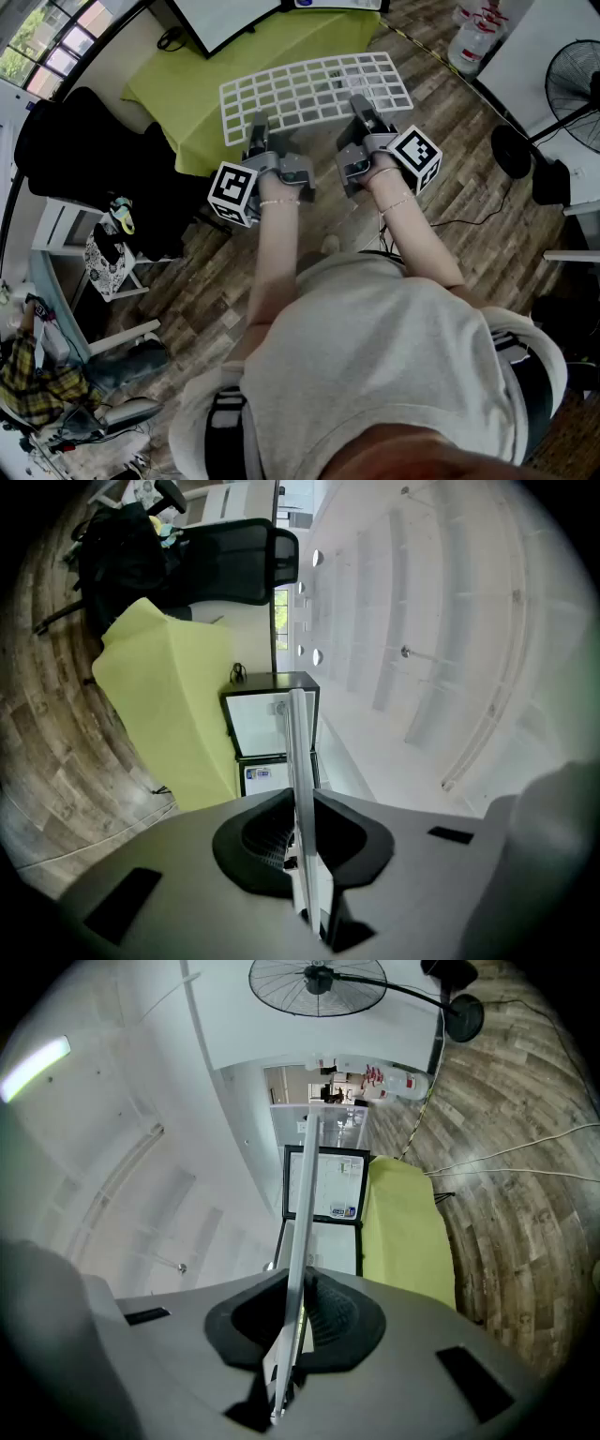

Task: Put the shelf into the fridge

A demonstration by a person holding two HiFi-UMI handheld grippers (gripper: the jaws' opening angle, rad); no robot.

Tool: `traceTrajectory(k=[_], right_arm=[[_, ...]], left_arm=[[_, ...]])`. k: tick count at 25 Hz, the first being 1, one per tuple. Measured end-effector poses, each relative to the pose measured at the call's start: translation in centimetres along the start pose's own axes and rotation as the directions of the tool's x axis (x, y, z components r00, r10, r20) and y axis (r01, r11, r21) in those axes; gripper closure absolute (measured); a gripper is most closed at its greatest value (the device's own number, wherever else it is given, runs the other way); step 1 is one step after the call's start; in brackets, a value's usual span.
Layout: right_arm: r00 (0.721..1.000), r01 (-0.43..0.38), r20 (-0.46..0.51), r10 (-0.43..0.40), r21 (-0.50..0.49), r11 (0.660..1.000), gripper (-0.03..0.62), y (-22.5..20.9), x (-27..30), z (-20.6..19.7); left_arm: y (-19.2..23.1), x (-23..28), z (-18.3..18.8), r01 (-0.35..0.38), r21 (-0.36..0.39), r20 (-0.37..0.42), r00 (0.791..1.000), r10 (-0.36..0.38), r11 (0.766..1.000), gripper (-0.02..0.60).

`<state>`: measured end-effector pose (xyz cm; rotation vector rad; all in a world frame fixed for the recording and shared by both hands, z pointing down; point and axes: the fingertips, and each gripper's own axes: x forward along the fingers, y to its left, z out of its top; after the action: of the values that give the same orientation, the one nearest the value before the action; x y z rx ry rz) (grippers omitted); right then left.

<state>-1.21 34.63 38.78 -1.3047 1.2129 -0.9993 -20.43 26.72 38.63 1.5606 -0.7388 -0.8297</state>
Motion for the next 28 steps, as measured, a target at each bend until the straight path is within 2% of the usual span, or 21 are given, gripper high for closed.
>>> traceTrajectory(k=[7, 14, 23, 28], right_arm=[[1.000, 0.006, 0.003, -0.006, 0.009, 1.000, 0.560, -0.3, 0.4, -0.1], [1.000, 0.022, 0.010, -0.022, -0.043, 0.999, 0.563, -0.8, 0.9, 0.0], [0.997, 0.039, 0.065, -0.036, -0.053, 0.998, 0.563, -1.0, 5.0, -0.3], [0.997, 0.049, 0.061, -0.046, -0.061, 0.997, 0.563, -0.8, 7.4, -0.2]], left_arm=[[0.6, -0.1, -0.1, -0.010, -0.024, 0.006, 1.000, 0.010, 1.000, 0.546], [1.1, 0.7, 0.1, -0.012, -0.027, -0.011, 1.000, 0.012, 1.000, 0.548], [1.9, 5.3, 2.2, -0.013, -0.048, -0.071, 0.997, 0.009, 0.999, 0.548], [2.5, 6.9, 3.0, -0.024, -0.052, -0.070, 0.997, 0.021, 0.998, 0.547]])
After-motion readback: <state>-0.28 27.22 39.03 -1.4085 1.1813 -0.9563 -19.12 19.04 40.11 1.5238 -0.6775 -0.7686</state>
